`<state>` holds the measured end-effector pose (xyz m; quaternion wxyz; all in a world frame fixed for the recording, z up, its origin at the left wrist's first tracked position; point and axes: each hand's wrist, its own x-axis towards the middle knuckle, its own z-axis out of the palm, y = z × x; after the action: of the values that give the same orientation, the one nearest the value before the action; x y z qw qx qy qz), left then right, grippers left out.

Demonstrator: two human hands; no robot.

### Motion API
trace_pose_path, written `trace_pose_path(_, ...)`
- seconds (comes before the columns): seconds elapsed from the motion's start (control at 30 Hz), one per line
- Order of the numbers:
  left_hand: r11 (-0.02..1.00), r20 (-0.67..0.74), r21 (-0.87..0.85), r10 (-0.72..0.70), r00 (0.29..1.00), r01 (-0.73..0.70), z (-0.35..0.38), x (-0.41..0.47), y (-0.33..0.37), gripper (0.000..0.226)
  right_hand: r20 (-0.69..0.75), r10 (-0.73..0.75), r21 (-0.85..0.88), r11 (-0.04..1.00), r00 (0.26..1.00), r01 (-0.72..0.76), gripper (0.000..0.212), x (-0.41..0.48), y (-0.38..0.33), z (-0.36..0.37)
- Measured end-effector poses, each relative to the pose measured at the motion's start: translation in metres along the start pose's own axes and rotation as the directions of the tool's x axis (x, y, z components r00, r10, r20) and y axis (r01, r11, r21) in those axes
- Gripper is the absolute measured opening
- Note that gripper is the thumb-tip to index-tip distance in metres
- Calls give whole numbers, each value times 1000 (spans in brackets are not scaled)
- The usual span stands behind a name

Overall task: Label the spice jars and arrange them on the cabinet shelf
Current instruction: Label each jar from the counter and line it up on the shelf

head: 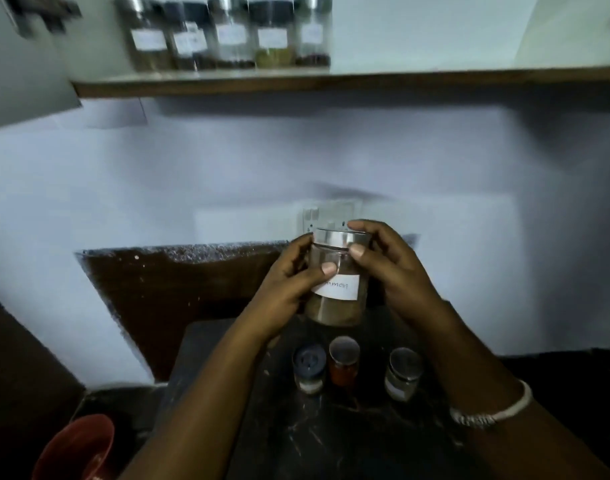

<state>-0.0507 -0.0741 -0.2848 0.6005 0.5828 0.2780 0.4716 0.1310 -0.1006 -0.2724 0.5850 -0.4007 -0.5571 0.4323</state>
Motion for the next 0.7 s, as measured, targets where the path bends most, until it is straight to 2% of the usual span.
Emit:
trace_pose_path(0.1, 1000, 14, -13, 18, 1000, -18, 14, -5, 26, 67, -63, -66, 149, 986, 996, 75, 42, -11, -22, 9)
trace_pose_path(0.27, 997, 18, -54, 56, 998, -55, 29, -13, 51, 76, -100, -150, 153, 975, 984, 164, 50, -13, -55, 17)
trace_pose_path(0.53, 996, -2, -48, 78, 997, -78, 37, -15, 65, 49, -103, -182, 143, 970, 978, 196, 56, -16, -74, 17)
trace_pose_path(0.63, 995, -24, -19, 99, 995, -99, 40, -10, 70, 50, -78, -176, 79, 980, 981, 182, 61, -13, -81, 16)
trace_pose_path(0.7, 989, -34, 13, 145, 989, -145, 41, -6, 81, 52, -56, -170, -92, 982, 984, 164, 69, -6, -93, 11)
